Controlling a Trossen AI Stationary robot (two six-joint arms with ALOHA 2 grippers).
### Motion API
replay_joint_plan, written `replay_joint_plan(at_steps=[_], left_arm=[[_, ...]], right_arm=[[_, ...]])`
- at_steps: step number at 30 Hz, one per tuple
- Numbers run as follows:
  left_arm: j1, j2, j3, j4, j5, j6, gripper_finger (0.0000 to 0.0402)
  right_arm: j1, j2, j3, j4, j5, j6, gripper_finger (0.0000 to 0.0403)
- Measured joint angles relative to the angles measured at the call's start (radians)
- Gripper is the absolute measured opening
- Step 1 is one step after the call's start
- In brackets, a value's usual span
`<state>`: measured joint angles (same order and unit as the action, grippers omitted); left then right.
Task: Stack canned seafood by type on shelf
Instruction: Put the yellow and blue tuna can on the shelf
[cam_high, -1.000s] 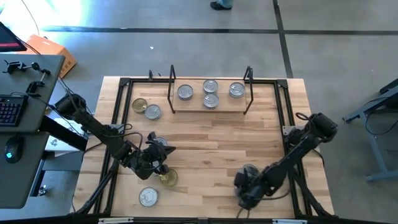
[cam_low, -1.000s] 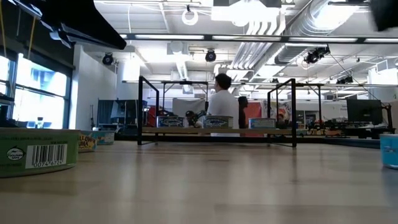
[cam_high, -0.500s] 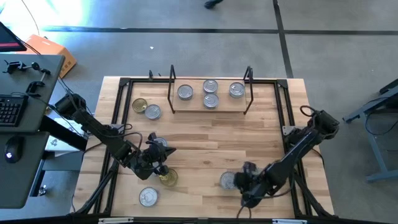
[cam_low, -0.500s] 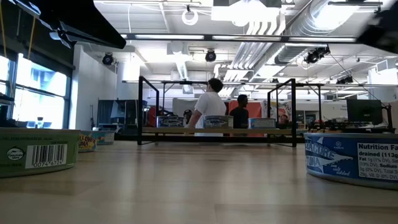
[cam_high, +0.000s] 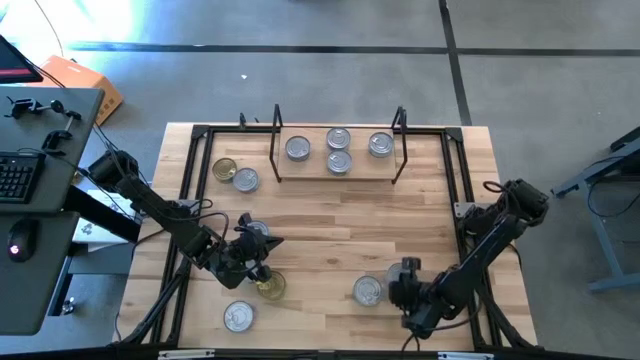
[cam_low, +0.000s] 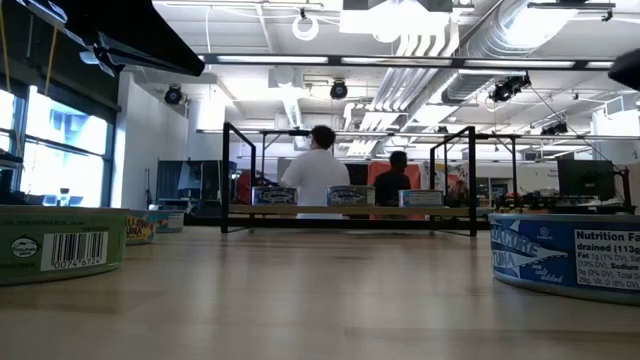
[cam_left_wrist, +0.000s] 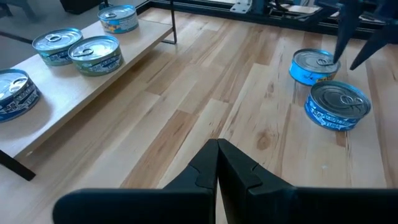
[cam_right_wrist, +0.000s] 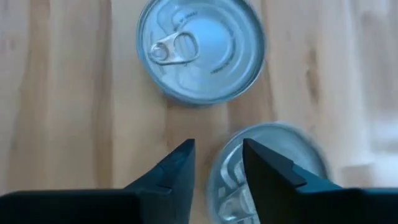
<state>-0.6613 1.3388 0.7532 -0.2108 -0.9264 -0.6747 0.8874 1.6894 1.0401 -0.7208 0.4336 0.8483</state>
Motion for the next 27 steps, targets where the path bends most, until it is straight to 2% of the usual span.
replay_joint_plan(at_steps=[3, 8, 11, 15, 19, 24, 27], left_arm=[[0.004, 0.0, 0.0, 0.0, 0.0, 0.027, 0.0], [0.017, 0.017, 0.0, 0.0, -0.002, 0.031, 0.0], [0.023, 0.05, 0.0, 0.006, 0.003, 0.027, 0.0], [0.026, 0.114, -0.001, 0.056, 0.022, 0.042, 0.0], [0.026, 0.193, -0.001, 0.199, 0.085, 0.179, 0.0], [0.036, 0.297, -0.001, 0.46, 0.132, 0.42, 0.0], [0.054, 0.345, 0.0, 0.594, 0.132, 0.529, 0.0]], right_arm=[[0.023, 0.021, -0.002, 0.001, 0.059, -0.087, 0.0135], [0.041, 0.1, -0.003, -0.006, 0.065, -0.187, 0.0126], [0.044, 0.154, 0.002, -0.015, 0.112, -0.188, 0.0106], [0.044, 0.209, 0.005, -0.028, 0.173, -0.128, 0.006], [0.044, 0.215, 0.002, -0.03, 0.232, -0.052, 0.0011], [0.02, 0.19, -0.005, -0.066, 0.298, 0.015, 0.0005], [-0.027, 0.177, -0.007, -0.071, 0.293, 0.01, 0.0002]])
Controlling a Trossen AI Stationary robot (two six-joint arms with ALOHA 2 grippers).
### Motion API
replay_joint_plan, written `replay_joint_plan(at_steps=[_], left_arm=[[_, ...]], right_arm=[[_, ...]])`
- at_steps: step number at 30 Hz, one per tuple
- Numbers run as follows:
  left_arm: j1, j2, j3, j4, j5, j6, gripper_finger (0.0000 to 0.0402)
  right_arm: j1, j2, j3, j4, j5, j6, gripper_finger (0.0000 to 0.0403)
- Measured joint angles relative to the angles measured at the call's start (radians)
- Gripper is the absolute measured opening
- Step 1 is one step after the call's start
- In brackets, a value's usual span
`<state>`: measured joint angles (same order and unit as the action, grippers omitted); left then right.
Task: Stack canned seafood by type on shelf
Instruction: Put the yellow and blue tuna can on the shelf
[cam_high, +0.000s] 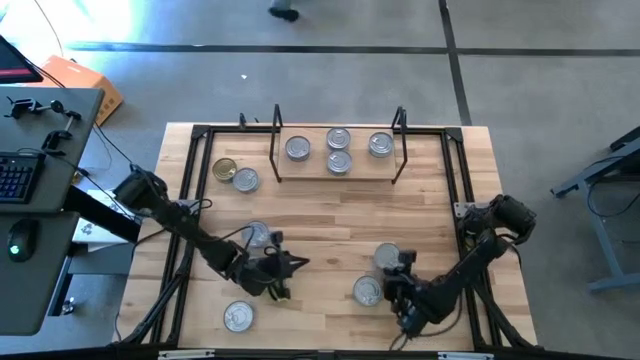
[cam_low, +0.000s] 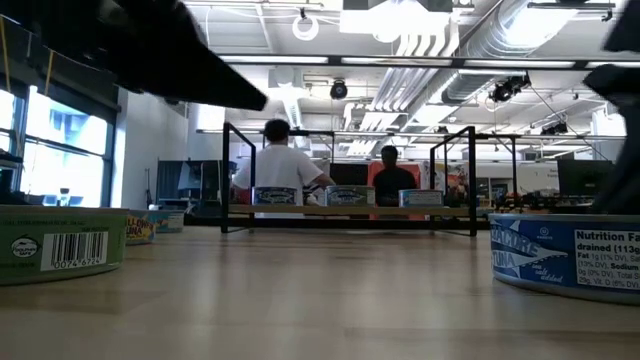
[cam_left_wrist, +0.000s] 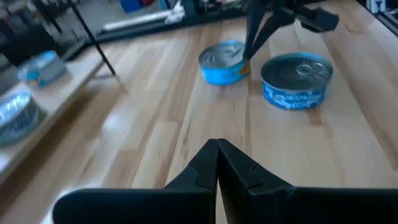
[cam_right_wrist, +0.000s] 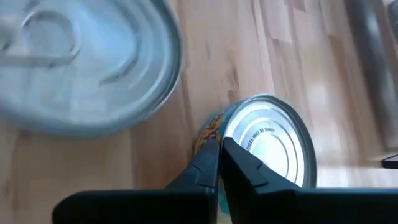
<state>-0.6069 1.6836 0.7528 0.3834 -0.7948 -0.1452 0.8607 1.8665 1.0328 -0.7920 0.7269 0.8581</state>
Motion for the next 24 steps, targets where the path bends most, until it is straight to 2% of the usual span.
replay_joint_plan(at_steps=[6, 13, 17, 20, 24], left_arm=[[0.042, 0.045, 0.001, 0.124, 0.026, 0.119, 0.0017], [0.074, 0.046, 0.001, 0.117, 0.121, 0.243, 0.0089], [0.08, 0.064, 0.001, 0.117, 0.197, 0.373, 0.0127], [0.083, 0.096, 0.001, 0.124, 0.208, 0.477, 0.0148], [0.08, 0.155, 0.001, 0.147, 0.21, 0.551, 0.0171]], right_arm=[[-0.15, -0.01, 0.004, 0.087, -0.062, -0.112, 0.0001], [-0.314, -0.01, 0.008, 0.392, -0.162, -0.391, 0.0], [-0.387, -0.006, 0.006, 0.604, -0.295, -0.521, 0.0], [-0.432, -0.005, 0.005, 0.722, -0.405, -0.563, 0.0001], [-0.47, -0.005, 0.005, 0.805, -0.458, -0.571, 0.0001]])
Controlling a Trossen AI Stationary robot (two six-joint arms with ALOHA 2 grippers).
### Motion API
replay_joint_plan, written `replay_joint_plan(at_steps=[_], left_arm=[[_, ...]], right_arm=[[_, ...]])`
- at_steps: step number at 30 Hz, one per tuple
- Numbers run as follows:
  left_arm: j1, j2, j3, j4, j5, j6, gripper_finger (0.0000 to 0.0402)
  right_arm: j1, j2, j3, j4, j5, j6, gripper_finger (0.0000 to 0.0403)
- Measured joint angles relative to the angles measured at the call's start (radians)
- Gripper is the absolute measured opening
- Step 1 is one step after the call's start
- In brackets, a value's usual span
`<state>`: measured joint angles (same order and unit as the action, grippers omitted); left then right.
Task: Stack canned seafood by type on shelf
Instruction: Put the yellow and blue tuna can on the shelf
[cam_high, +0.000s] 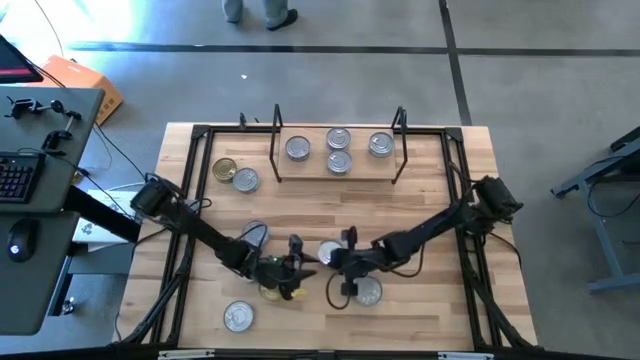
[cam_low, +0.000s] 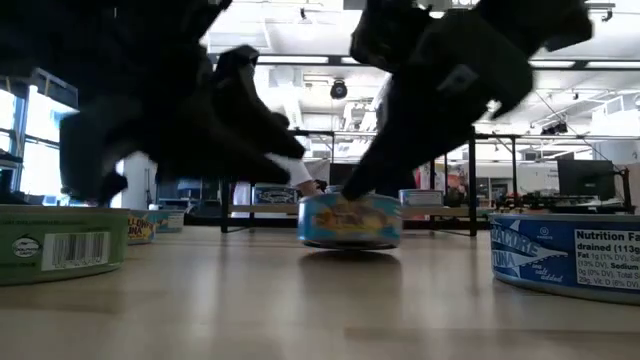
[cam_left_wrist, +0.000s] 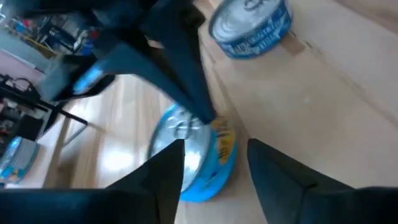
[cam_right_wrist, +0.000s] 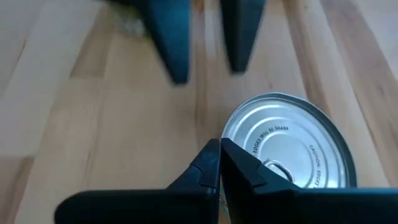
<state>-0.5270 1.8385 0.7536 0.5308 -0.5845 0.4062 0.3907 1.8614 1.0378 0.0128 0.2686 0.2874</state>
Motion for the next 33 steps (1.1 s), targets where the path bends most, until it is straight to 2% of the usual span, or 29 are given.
replay_joint_plan(at_steps=[6, 11, 18, 24, 30, 33], left_arm=[[0.0, 0.034, 0.016, 0.016, -0.016, -0.038, 0.0199], [0.0, 0.034, 0.019, 0.011, -0.034, 0.051, 0.0215], [0.005, 0.034, 0.018, -0.001, -0.034, 0.097, 0.0219], [0.003, 0.035, 0.018, -0.022, -0.035, 0.093, 0.0219], [0.011, 0.036, 0.016, -0.039, -0.033, 0.02, 0.0219], [0.021, 0.036, 0.016, -0.049, 0.012, -0.031, 0.0218]], right_arm=[[-0.023, -0.001, 0.0, 0.032, -0.004, 0.007, 0.0001], [-0.025, -0.001, 0.0, 0.086, -0.031, 0.019, 0.0001], [-0.025, -0.007, 0.0, 0.148, -0.051, 0.03, 0.0], [-0.025, -0.058, 0.004, 0.149, -0.026, 0.051, 0.0], [-0.025, -0.084, 0.004, 0.142, -0.026, 0.017, 0.0], [-0.015, -0.093, 0.004, 0.117, -0.037, -0.044, 0.0]])
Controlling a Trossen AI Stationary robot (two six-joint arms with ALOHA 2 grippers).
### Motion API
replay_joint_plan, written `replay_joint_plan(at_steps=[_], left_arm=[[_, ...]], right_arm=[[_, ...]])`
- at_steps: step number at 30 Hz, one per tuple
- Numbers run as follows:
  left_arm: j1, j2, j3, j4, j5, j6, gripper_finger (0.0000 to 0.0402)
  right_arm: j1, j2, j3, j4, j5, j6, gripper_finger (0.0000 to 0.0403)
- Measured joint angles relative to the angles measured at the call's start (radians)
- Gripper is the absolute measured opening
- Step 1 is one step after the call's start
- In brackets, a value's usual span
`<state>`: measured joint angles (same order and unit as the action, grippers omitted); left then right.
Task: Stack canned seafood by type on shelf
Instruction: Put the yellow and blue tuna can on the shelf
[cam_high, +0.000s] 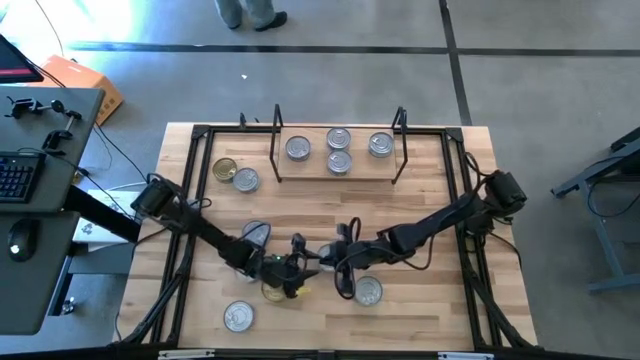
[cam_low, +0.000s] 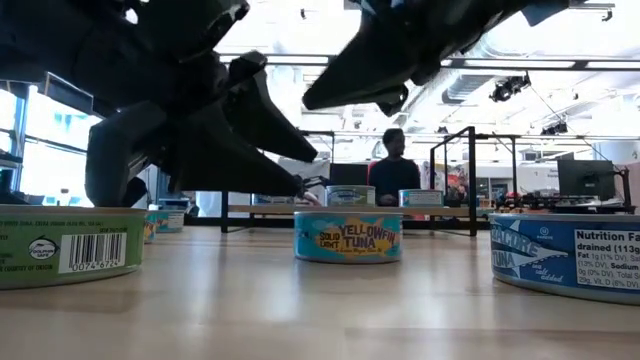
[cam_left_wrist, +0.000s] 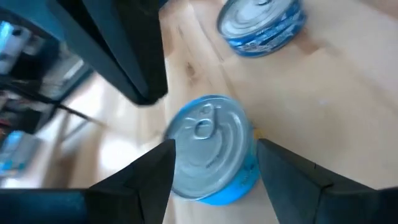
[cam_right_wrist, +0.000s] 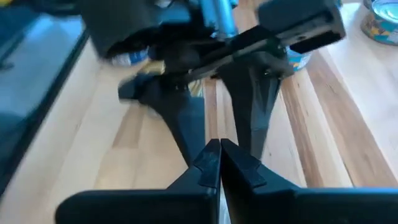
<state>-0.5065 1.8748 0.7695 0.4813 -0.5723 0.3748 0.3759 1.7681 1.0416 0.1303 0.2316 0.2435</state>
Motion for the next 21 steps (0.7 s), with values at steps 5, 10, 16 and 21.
replay_joint_plan(at_steps=[5, 10, 16, 21], left_arm=[[0.047, 0.002, -0.001, 0.0, 0.184, -0.023, 0.0209], [0.119, 0.003, -0.002, -0.006, 0.347, -0.071, 0.0171], [0.163, 0.003, 0.006, -0.008, 0.398, -0.042, 0.0109], [0.18, 0.005, 0.037, -0.045, 0.429, 0.011, 0.0075]], right_arm=[[0.057, -0.064, 0.0, -0.072, 0.041, -0.006, 0.0], [0.168, -0.123, 0.0, -0.108, 0.218, 0.009, 0.0], [0.301, -0.151, -0.001, -0.16, 0.339, 0.009, 0.0], [0.377, -0.153, -0.001, -0.172, 0.348, 0.012, 0.0]])
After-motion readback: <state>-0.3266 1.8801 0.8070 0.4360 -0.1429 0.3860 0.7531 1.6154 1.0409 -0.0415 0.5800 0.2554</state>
